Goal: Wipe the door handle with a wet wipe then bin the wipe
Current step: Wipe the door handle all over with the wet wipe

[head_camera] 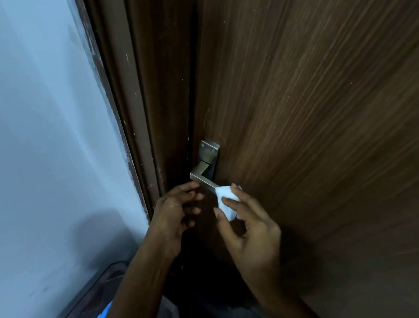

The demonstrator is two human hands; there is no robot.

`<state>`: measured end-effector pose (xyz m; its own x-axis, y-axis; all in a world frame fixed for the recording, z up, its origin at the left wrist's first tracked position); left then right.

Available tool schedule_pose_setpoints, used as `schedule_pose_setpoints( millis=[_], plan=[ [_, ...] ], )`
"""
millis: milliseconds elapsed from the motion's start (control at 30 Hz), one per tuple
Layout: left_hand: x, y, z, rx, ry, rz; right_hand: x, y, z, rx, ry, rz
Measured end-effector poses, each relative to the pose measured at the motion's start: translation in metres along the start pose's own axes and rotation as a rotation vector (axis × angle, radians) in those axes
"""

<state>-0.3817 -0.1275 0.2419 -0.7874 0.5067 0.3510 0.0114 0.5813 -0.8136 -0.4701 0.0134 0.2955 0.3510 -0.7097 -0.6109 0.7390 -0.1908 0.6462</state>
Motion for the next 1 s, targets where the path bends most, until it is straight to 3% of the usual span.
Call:
schedule_pose_setpoints(
  millis=[300, 500, 833, 933, 1000],
  plan=[
    [-0.003, -0.006, -0.002, 0.099, -0.062, 0.163, 0.028, 0.028, 0.046, -0.071, 0.229, -0.316],
    [-0.006, -0.004, -0.006, 0.128, -0.094, 0.120, 0.049, 0.045, 0.053, -0.164, 0.253, -0.561],
    [-0.004, -0.004, -0.009, 0.094, -0.129, 0.179, -0.002, -0.012, 0.010, -0.408, 0.043, -0.291],
    [-0.004, -0.006, -0.011, 0.102, -0.131, 0.181, -0.007, -0.018, 0.010, -0.348, 0.012, -0.136],
    [-0.005, -0.007, -0.013, 0.106, -0.136, 0.184, -0.010, -0.021, 0.016, -0.188, -0.009, 0.037]
  ],
)
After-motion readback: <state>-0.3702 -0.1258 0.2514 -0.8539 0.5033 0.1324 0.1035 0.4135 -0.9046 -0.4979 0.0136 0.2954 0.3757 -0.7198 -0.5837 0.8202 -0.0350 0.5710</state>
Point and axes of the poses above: each hand's wrist, its own z-axis towards the middle knuckle, its own x-axis out of the palm, y = z × x, the point moved 5 cm from there along z, towards the middle knuckle, and after that the axes turned 7 degrees about y, right-handed, at the moved point
